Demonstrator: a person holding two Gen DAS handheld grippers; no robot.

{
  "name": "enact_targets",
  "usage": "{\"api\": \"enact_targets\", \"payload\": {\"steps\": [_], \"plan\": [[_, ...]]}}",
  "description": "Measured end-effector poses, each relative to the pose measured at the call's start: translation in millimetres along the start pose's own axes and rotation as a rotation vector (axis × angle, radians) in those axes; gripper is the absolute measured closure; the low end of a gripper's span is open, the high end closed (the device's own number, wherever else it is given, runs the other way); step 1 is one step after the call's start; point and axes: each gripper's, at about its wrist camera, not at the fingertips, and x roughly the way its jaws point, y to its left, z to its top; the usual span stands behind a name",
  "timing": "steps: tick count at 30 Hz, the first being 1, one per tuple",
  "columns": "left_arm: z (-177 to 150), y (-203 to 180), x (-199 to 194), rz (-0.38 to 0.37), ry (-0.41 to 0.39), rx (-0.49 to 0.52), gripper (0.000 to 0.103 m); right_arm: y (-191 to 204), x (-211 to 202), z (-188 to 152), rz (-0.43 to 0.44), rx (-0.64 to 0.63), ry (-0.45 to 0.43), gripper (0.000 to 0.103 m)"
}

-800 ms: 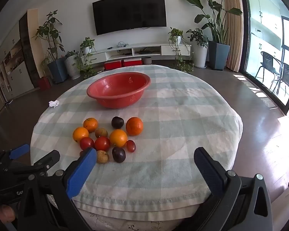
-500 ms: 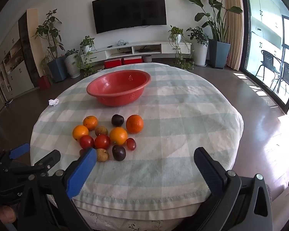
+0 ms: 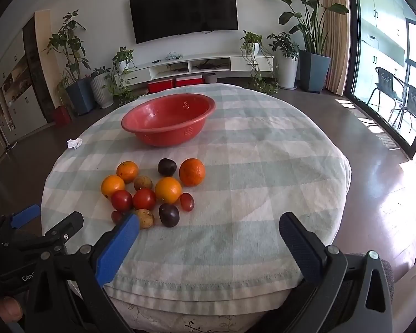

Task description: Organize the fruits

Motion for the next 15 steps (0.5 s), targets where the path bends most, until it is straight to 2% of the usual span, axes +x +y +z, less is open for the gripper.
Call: {"api": "enact_targets", "payload": {"steps": [15], "plan": [[4.6, 1.7, -5.5, 0.015, -0.010, -0.002, 0.000, 1.6, 1.7, -0.3, -0.019, -0.005, 0.022, 0.000]]}}
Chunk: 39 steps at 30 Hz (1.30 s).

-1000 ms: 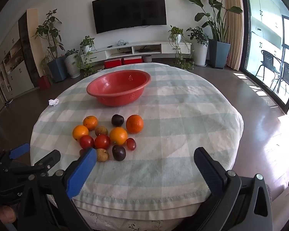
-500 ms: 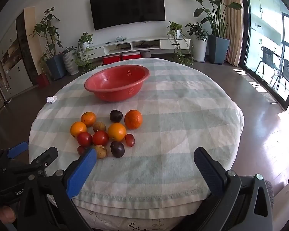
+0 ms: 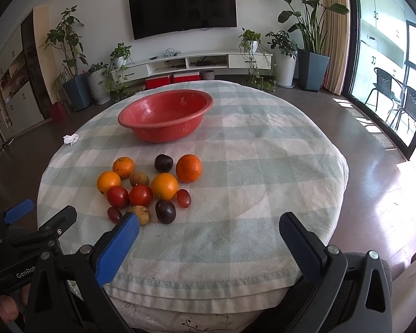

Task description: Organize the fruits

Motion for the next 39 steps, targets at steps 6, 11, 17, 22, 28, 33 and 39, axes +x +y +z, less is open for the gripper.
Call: {"api": "enact_targets", "payload": {"steps": [6, 11, 17, 22, 28, 33, 39], "plan": [[0.8, 0.8, -0.3, 0.004, -0.002, 0.001, 0.000, -0.3, 0.9, 0.2, 0.000, 0.000, 0.003, 0.000], [0.3, 0.1, -0.4, 0.005, -0.003, 0.003, 0.000, -0.1, 0.9, -0.2, -0.001, 0.000, 0.003, 0.000], [0.2, 0.2, -0.3, 0.005, -0.003, 0.004, 0.000, 0.1, 1.2, -0.4, -0.002, 0.001, 0.004, 0.000], [-0.2, 1.5, -0.2, 0.006, -0.002, 0.006, 0.000, 0.1, 1.4, -0.6, -0.002, 0.000, 0.004, 0.000], [-0.4, 0.9, -0.1, 0.007, -0.002, 0.008, 0.000, -0.1, 1.6, -0.7, -0.002, 0.000, 0.004, 0.000], [-0.7, 0.8, 0.0, 0.008, -0.002, 0.008, 0.000, -0.2, 1.6, -0.9, -0.001, 0.000, 0.004, 0.000], [-0.8, 0.4, 0.0, 0.008, -0.001, 0.008, 0.000, 0.0, 1.7, -0.9, -0.002, 0.000, 0.005, 0.000]]}}
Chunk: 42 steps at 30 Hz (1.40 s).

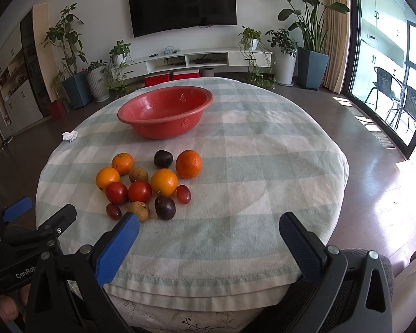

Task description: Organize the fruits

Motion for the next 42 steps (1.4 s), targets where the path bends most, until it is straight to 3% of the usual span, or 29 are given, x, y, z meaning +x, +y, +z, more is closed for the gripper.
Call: {"api": "enact_targets", "payload": {"steps": [18, 25, 32, 35, 37, 42], "plan": [[0, 0, 0, -0.011, 0.002, -0.008, 0.000, 0, 0, 0, 0.001, 0.001, 0.001, 0.000], [-4, 13, 0, -0.172, -0.038, -0.087, 0.000, -1, -2, -3, 0.035, 0.029, -0.022, 0.000], [-11, 5, -4, -0.234, -0.120, 0.036, 0.000, -9, -4, -3, 0.114, 0.092, -0.072, 0.000], [-14, 1, 2, -0.246, -0.033, 0.064, 0.000, -16, 2, -3, 0.159, 0.154, -0.041, 0.000], [-12, 8, 11, -0.259, 0.034, 0.020, 0.000, -19, 7, -3, 0.170, 0.162, -0.021, 0.000], [6, 21, 24, -0.250, 0.057, 0.019, 0.000, -20, 7, -3, 0.243, 0.122, -0.012, 0.000]]}}
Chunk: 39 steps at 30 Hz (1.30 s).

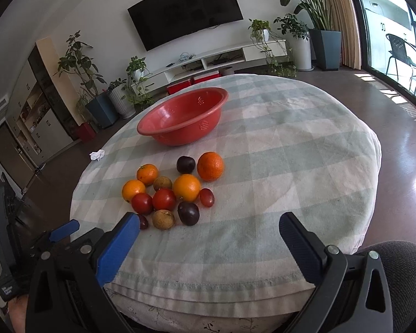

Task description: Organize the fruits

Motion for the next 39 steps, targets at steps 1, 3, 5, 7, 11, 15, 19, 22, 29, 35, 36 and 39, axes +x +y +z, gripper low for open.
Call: {"api": "enact_targets", "payload": {"steps": [1, 3, 5, 7, 11, 15, 19, 22, 29, 35, 36, 39], "plan": [[7, 3, 3, -0.004, 0.012, 0.015, 0.000, 0, 1, 1, 0.005, -0.013, 0.004, 0.000], [20, 6, 14, -0.003, 0.059, 0.049, 0.000, 2, 3, 1, 0.002, -0.035, 0.011, 0.000], [32, 9, 23, -0.036, 0.088, 0.061, 0.001, 2, 6, 1, -0.003, -0.042, 0.020, 0.000], [44, 11, 30, -0.078, 0.100, 0.068, 0.004, 0, 10, 0, -0.004, -0.040, 0.033, 0.003], [62, 10, 47, -0.160, 0.143, 0.078, 0.028, -4, 15, 0, -0.002, -0.035, 0.050, 0.006], [69, 8, 64, -0.210, 0.200, 0.064, 0.044, -7, 19, 1, 0.001, -0.025, 0.059, 0.007], [70, 9, 77, -0.232, 0.242, 0.049, 0.044, -10, 21, 0, 0.004, -0.019, 0.069, 0.007], [70, 10, 84, -0.251, 0.264, 0.043, 0.048, -11, 23, 0, 0.007, -0.016, 0.075, 0.007], [75, 18, 97, -0.282, 0.282, 0.008, 0.062, -10, 26, 0, 0.017, -0.021, 0.076, 0.007], [76, 25, 98, -0.310, 0.325, -0.029, 0.061, -11, 26, 0, 0.017, -0.022, 0.075, 0.007], [76, 26, 100, -0.315, 0.334, -0.041, 0.059, -11, 26, 0, 0.016, -0.024, 0.075, 0.007], [77, 27, 101, -0.306, 0.346, -0.044, 0.055, -11, 26, 0, 0.016, -0.022, 0.073, 0.007]]}}
